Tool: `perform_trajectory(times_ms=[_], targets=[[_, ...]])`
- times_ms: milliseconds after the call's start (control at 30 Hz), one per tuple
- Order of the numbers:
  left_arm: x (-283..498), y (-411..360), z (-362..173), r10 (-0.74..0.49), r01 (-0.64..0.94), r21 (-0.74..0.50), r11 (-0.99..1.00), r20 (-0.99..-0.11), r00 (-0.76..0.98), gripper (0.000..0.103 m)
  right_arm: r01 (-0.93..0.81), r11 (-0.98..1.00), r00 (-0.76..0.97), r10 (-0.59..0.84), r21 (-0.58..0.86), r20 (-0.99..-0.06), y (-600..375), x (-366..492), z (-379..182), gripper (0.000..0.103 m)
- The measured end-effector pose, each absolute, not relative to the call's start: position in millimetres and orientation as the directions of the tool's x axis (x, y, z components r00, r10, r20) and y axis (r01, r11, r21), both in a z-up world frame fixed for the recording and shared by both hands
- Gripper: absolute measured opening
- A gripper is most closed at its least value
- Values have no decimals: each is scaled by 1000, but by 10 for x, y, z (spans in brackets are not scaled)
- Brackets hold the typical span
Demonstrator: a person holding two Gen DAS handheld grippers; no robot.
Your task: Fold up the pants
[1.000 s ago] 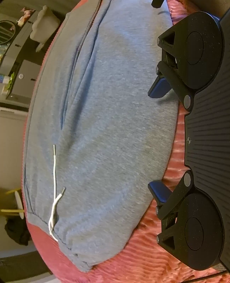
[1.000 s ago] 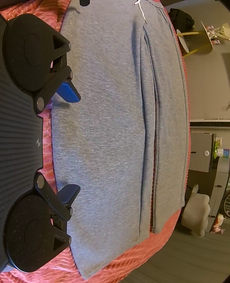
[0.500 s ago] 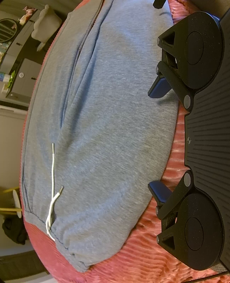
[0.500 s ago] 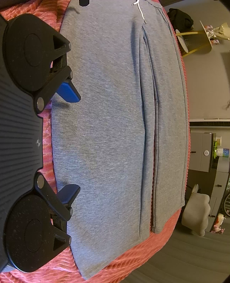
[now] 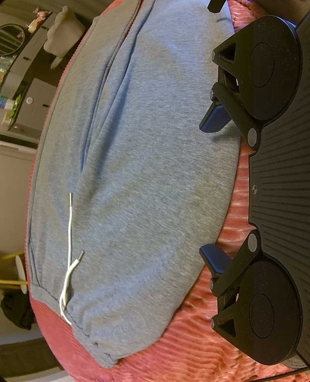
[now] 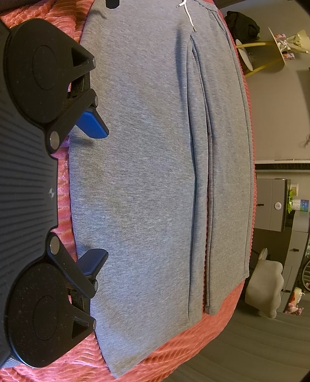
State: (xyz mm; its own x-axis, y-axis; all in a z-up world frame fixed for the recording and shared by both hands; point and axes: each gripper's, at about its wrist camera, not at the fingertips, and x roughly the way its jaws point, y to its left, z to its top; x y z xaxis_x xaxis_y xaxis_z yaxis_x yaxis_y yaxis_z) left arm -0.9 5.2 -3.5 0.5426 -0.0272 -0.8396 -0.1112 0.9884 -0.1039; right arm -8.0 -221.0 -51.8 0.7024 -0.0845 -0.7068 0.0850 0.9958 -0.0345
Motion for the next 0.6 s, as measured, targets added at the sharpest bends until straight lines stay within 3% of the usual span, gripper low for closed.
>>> perform_trajectory(times_ms=[600], targets=[[2, 79, -27, -39, -120, -122, 985, -841, 540, 103, 85, 996, 704, -85, -35, -705, -2212, -89, -516, 99]])
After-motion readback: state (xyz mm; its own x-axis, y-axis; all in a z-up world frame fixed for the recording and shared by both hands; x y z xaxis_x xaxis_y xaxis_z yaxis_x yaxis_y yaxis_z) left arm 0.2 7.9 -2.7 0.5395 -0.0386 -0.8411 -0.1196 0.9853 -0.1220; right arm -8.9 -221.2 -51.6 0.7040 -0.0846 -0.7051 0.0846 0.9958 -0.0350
